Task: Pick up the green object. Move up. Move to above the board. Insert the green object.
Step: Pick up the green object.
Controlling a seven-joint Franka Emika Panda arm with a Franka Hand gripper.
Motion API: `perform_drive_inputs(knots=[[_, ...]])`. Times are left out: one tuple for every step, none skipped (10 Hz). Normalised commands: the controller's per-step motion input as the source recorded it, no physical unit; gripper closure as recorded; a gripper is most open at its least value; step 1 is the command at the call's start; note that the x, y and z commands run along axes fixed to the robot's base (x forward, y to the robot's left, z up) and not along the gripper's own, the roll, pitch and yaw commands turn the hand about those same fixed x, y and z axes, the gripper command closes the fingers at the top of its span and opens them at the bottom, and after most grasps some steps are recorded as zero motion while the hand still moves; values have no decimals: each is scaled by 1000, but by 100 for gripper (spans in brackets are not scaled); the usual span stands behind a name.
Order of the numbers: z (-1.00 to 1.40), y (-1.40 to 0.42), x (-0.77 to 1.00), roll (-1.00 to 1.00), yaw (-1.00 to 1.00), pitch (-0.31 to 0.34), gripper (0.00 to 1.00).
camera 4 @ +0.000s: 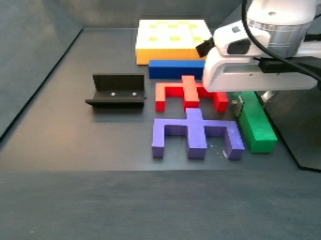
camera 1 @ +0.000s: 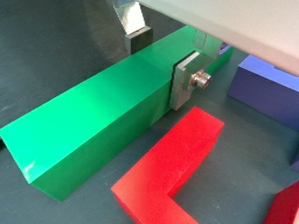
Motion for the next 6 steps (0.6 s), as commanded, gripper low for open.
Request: perform_drive_inputs(knots=[[0, 0, 0, 0, 0, 0, 100], [0, 0, 0, 0, 0, 0, 100], [0, 0, 0, 0, 0, 0, 100], [0, 0, 0, 0, 0, 0, 100], [0, 0, 0, 0, 0, 0, 100], [0, 0, 0, 0, 0, 0, 100]])
